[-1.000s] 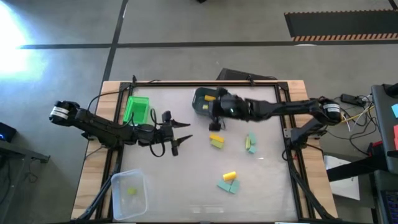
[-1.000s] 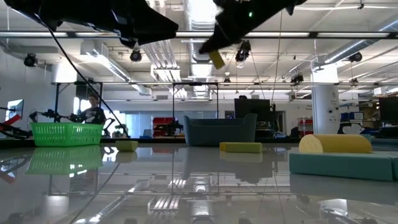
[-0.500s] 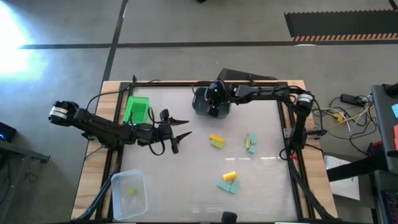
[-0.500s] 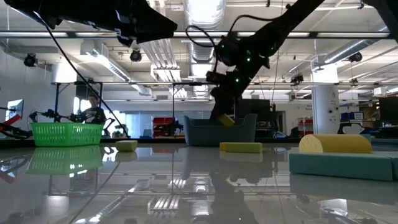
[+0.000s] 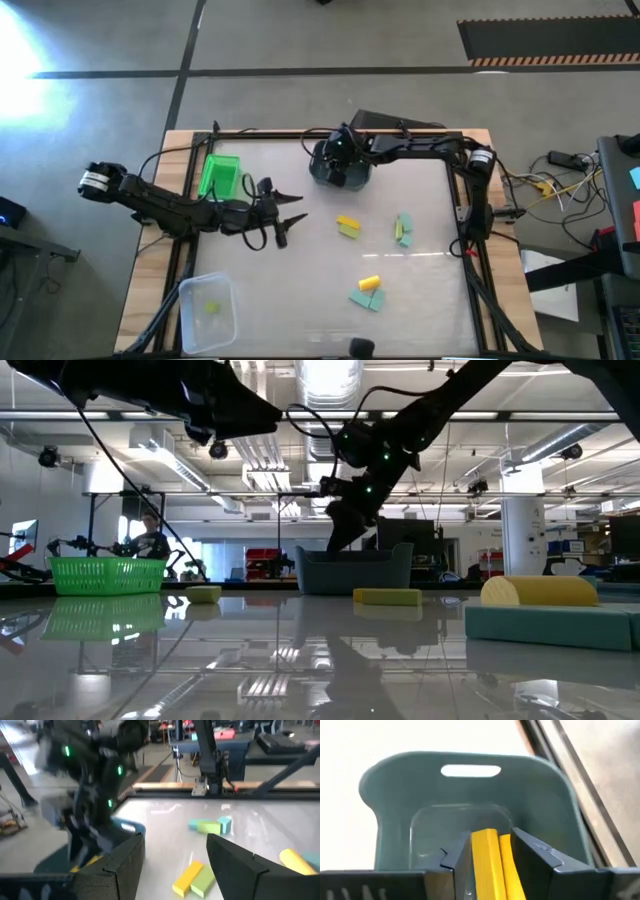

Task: Sort & place blocks by color
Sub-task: Put the yellow block into the blue bin, then put the blue block into the green bin

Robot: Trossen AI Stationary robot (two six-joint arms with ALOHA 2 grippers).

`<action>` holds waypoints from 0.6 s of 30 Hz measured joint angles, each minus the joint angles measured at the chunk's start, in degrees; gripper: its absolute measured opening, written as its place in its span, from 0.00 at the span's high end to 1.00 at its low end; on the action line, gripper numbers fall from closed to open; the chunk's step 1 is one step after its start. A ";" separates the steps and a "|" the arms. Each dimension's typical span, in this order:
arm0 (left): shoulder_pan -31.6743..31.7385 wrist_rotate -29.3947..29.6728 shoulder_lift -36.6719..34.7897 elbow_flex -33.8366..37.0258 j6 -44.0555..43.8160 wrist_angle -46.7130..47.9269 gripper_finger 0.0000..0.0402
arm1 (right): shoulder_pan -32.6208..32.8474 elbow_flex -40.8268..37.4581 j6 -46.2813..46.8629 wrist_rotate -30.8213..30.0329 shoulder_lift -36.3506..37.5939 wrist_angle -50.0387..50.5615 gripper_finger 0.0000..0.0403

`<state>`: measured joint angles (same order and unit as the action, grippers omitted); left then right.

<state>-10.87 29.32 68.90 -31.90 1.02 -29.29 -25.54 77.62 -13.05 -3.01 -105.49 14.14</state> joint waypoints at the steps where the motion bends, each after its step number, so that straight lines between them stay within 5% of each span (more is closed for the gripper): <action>1: 0.00 0.00 0.00 0.00 -0.82 0.81 0.50 | 0.02 0.00 0.24 0.00 0.56 0.40 0.66; 9: 0.00 0.00 0.06 0.00 -10.05 3.01 0.50 | 3.45 -2.56 1.81 0.00 7.27 2.85 0.70; 18: -0.55 -0.92 2.43 0.00 -20.34 3.42 0.50 | 10.65 -8.66 1.42 0.00 15.72 -5.77 0.77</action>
<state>-11.42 28.40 71.34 -31.90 -19.32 -25.87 -14.89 68.97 -11.63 -3.01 -89.77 8.38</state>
